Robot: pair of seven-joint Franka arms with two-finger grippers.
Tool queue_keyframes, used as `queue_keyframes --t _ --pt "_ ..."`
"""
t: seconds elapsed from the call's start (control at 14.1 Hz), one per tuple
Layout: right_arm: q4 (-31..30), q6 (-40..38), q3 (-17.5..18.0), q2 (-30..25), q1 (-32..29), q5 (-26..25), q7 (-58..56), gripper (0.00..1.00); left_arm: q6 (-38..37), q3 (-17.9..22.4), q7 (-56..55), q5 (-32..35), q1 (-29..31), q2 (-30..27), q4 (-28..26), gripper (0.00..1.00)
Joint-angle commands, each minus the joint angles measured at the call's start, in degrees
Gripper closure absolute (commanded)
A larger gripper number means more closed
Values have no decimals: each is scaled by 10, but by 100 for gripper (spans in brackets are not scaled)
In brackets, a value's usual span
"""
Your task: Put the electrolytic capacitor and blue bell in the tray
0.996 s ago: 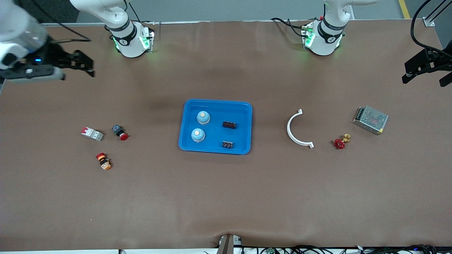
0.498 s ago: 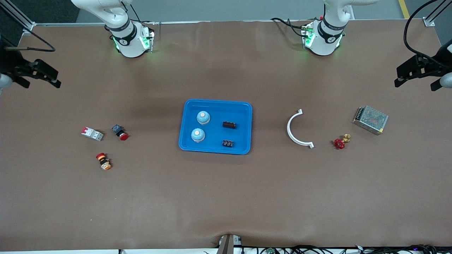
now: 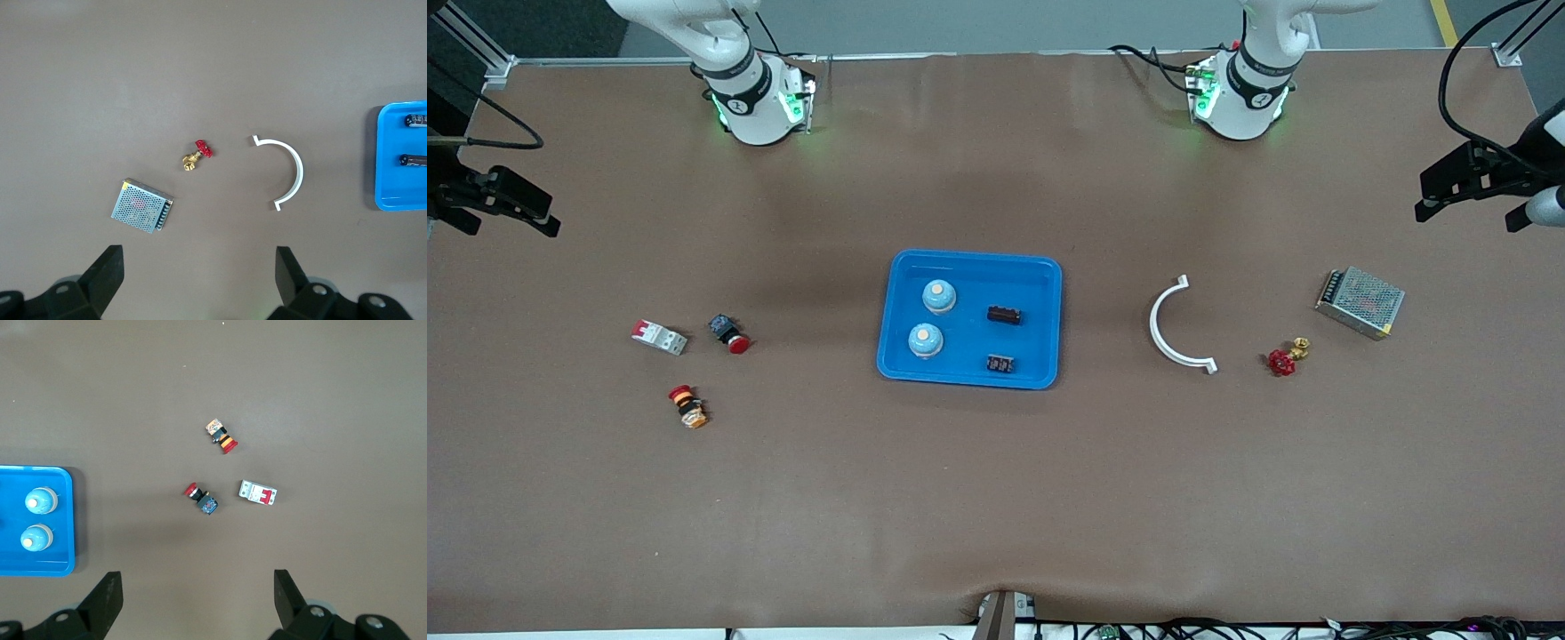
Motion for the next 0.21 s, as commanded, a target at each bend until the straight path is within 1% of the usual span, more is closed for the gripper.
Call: queue_keyframes --t 0.0,0.14 --pt "15 -12 11 6 -11 -1 6 0 -6 0 12 -4 -1 -2 5 0" --pt "15 -12 11 6 -12 -1 6 0 -5 0 12 -4 -1 -2 5 0"
